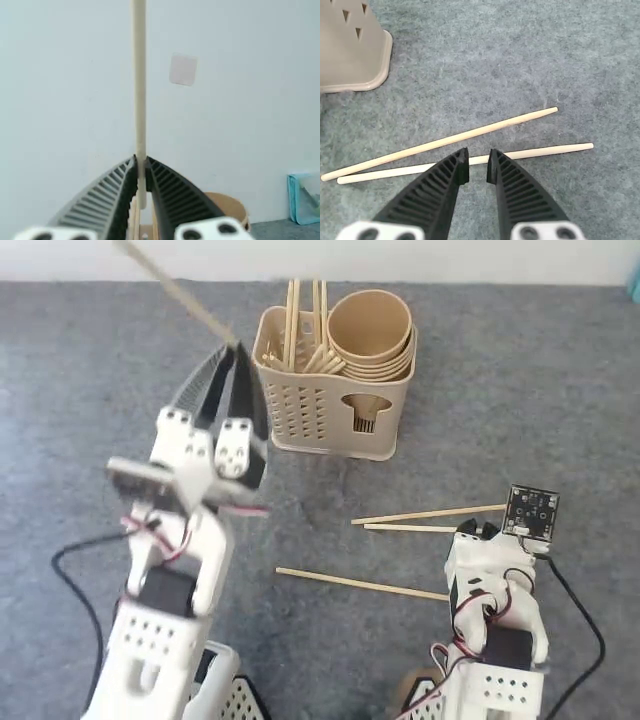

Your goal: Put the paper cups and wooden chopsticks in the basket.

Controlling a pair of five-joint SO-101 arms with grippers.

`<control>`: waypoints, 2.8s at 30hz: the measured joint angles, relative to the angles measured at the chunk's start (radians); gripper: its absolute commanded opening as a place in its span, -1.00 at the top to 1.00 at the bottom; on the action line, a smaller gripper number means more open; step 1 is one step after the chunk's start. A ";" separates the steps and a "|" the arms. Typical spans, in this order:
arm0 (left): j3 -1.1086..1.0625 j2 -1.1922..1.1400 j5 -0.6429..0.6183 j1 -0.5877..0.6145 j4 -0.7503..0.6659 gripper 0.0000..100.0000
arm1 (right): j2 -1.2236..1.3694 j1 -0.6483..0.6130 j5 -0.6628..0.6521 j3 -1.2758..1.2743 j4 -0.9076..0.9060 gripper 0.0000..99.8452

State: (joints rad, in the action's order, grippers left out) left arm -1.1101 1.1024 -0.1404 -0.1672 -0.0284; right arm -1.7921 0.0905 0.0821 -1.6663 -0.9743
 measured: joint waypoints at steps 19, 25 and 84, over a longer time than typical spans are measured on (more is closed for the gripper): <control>0.453 -0.815 0.000 0.031 -0.086 0.91 | 0.000 0.000 0.000 0.000 0.000 0.85; 0.460 -0.824 -0.003 0.068 -0.086 0.43 | 0.000 0.000 0.000 0.000 0.000 0.85; -0.281 -0.063 0.077 0.933 0.724 0.36 | 0.629 -0.473 -0.313 0.517 -0.160 0.85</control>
State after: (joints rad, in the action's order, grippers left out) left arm -1.3909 1.0395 -0.0637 0.7656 0.6958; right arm -1.1630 -0.3821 -0.2309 -1.1492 -1.1339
